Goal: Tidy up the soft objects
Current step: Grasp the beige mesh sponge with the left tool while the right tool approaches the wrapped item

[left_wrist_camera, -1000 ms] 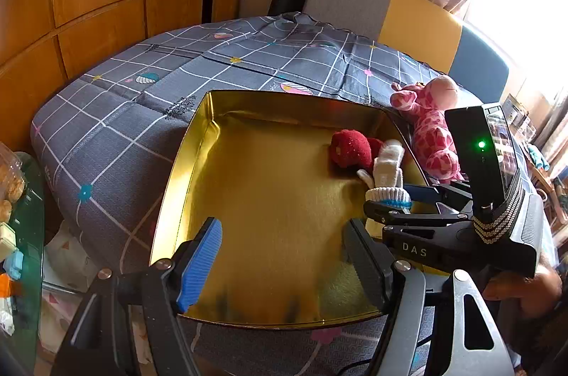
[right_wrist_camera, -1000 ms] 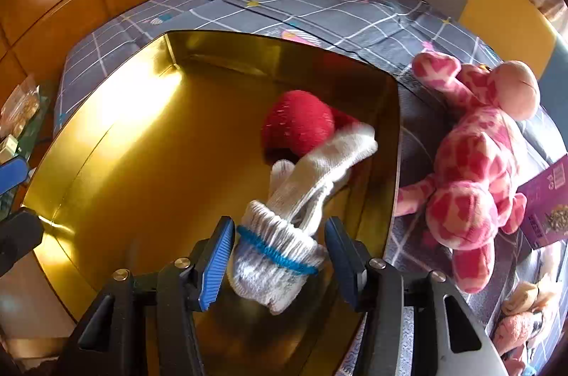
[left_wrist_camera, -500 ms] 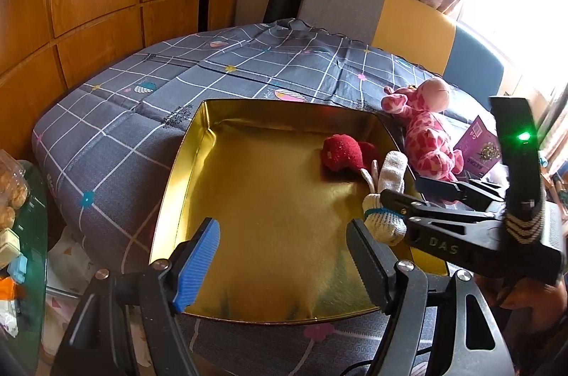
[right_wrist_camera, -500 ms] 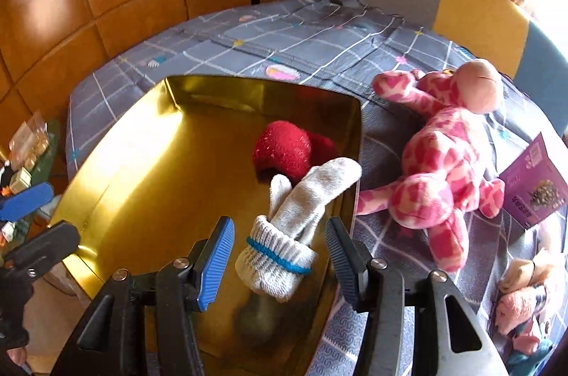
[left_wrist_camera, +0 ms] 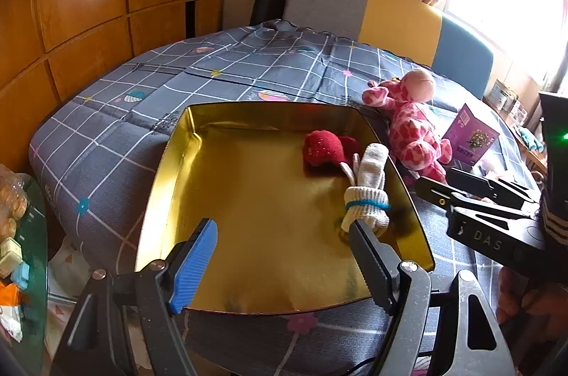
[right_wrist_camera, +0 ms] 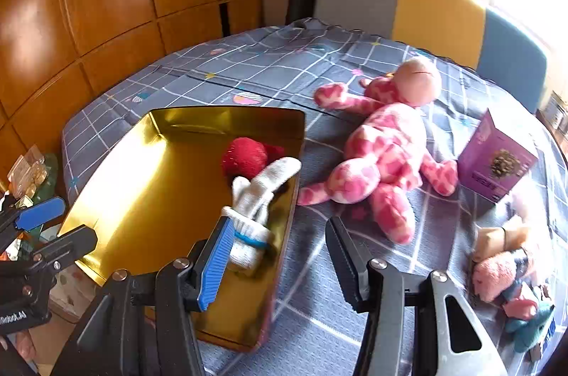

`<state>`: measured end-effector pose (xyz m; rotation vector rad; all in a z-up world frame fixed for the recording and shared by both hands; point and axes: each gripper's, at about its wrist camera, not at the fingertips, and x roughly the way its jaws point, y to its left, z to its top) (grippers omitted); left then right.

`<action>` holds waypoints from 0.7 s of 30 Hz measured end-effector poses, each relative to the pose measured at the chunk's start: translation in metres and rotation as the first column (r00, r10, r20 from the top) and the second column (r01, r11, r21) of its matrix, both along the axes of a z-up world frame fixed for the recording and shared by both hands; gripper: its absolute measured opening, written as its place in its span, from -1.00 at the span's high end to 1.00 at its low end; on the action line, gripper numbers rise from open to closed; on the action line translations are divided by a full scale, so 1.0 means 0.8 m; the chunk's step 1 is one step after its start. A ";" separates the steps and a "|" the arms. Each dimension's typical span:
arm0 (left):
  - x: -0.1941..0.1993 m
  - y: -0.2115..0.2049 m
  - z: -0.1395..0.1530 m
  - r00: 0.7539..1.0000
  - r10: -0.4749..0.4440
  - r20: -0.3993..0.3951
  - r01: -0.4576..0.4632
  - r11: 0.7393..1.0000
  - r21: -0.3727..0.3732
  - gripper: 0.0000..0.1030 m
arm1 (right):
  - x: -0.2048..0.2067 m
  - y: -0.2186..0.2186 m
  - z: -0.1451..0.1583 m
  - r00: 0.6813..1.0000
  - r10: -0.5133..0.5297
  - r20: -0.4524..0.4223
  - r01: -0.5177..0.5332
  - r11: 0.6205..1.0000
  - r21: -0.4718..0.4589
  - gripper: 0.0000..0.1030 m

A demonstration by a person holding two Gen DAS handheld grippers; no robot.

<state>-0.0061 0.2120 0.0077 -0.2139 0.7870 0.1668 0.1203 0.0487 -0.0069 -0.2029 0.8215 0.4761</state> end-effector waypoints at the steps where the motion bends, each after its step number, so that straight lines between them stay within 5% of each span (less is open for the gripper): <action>1: 0.000 -0.002 0.000 1.000 -0.005 0.000 0.005 1.000 0.003 -0.50 | -0.002 -0.005 0.001 1.000 -0.009 0.004 0.009 1.000 0.002 -0.05; 15: 0.018 -0.044 0.006 0.994 -0.113 -0.004 0.113 0.993 0.013 -0.54 | -0.016 -0.113 0.011 0.989 -0.145 0.033 0.146 0.989 -0.006 -0.05; 21: 0.037 -0.083 0.016 0.977 -0.214 0.005 0.214 0.976 0.045 -0.65 | -0.015 -0.212 0.010 0.951 -0.309 0.016 0.309 0.951 -0.013 -0.06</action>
